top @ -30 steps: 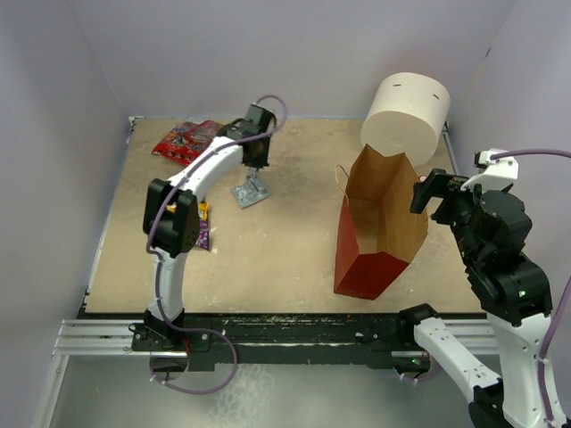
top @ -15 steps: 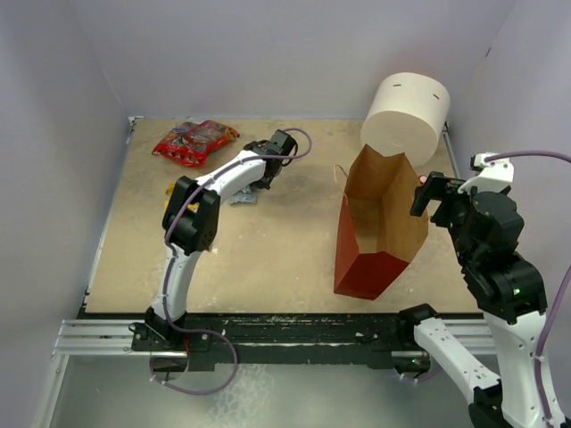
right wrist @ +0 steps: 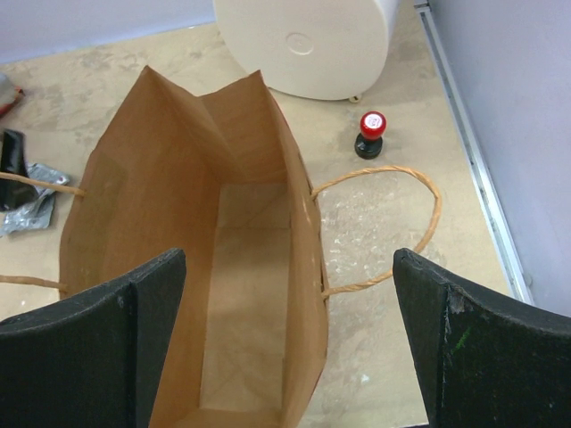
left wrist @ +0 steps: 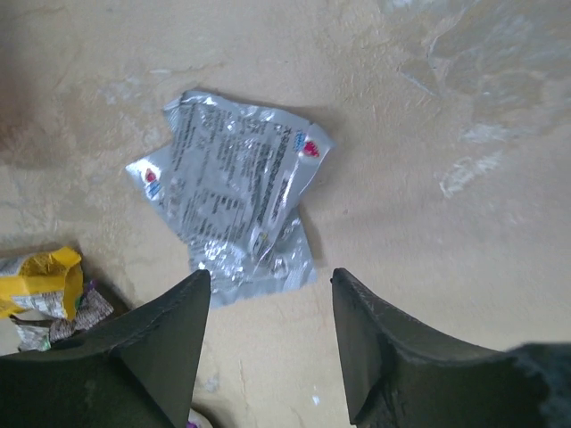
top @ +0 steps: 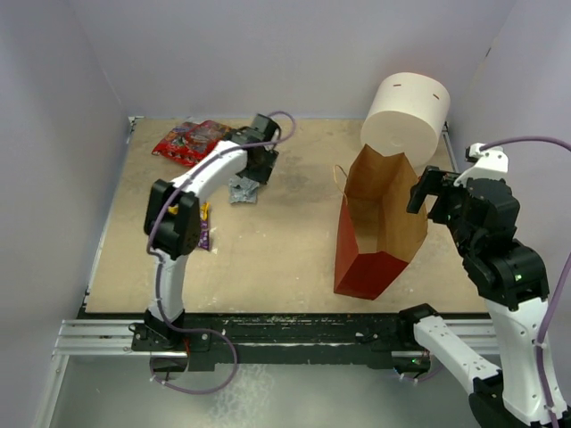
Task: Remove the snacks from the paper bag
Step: Place the snack at the center of the board, then reset both arms
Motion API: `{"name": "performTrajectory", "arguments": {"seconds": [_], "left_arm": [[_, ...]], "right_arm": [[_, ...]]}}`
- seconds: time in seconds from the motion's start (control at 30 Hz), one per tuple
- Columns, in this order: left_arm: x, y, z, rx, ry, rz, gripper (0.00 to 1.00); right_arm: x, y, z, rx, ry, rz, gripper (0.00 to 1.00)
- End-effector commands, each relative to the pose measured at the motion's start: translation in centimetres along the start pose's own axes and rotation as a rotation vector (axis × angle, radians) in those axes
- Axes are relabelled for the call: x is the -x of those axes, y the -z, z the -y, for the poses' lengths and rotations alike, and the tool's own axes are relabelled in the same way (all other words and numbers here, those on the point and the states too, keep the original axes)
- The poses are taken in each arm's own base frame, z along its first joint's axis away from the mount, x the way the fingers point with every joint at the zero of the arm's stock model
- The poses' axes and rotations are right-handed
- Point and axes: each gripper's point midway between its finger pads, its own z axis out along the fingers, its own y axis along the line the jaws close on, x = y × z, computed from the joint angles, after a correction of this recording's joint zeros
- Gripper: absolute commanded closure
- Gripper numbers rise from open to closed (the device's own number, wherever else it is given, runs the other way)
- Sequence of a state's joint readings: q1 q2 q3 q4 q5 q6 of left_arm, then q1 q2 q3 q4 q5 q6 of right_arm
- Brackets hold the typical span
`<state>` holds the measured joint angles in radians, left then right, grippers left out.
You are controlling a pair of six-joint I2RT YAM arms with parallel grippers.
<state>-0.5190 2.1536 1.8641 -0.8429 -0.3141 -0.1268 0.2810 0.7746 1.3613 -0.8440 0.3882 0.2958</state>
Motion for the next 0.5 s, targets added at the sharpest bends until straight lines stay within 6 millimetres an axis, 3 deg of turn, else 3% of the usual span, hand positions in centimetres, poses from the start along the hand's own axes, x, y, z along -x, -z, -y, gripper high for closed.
{"name": "performTrajectory", "arguments": {"seconds": [0.0, 0.13, 0.23, 0.27, 0.3, 0.33, 0.4, 0.47], "left_arm": [[3.8, 9.3, -3.3, -0.235, 0.254, 0.185, 0.37], [4.8, 17.1, -4.5, -0.395, 0.320, 0.346, 0.28], [5.2, 24.7, -5.8, -0.456, 0.313, 0.540, 0.20], [5.1, 27.2, -6.2, -0.468, 0.303, 0.611, 0.12], [4.8, 29.3, -6.6, -0.472, 0.296, 0.673, 0.03], [4.3, 31.2, -7.1, -0.470, 0.301, 0.727, 0.01], [3.0, 35.0, -7.9, -0.469, 0.323, 0.825, 0.01], [1.7, 37.3, -8.3, -0.484, 0.360, 0.879, 0.01]], "right_arm": [[1.7, 0.9, -0.6, 0.030, -0.024, 0.013, 0.00], [4.0, 2.3, -0.2, 0.025, -0.039, 0.078, 0.00], [7.1, 3.9, 0.2, 0.027, -0.037, 0.163, 0.00], [8.0, 4.3, 0.1, 0.033, -0.036, 0.187, 0.00], [8.4, 4.5, -0.2, 0.056, -0.018, 0.192, 0.00], [8.6, 4.6, -0.6, 0.078, -0.004, 0.191, 0.00], [8.7, 4.5, -0.9, 0.089, 0.004, 0.194, 0.00], [9.2, 4.5, -1.1, 0.100, -0.012, 0.220, 0.00]]}}
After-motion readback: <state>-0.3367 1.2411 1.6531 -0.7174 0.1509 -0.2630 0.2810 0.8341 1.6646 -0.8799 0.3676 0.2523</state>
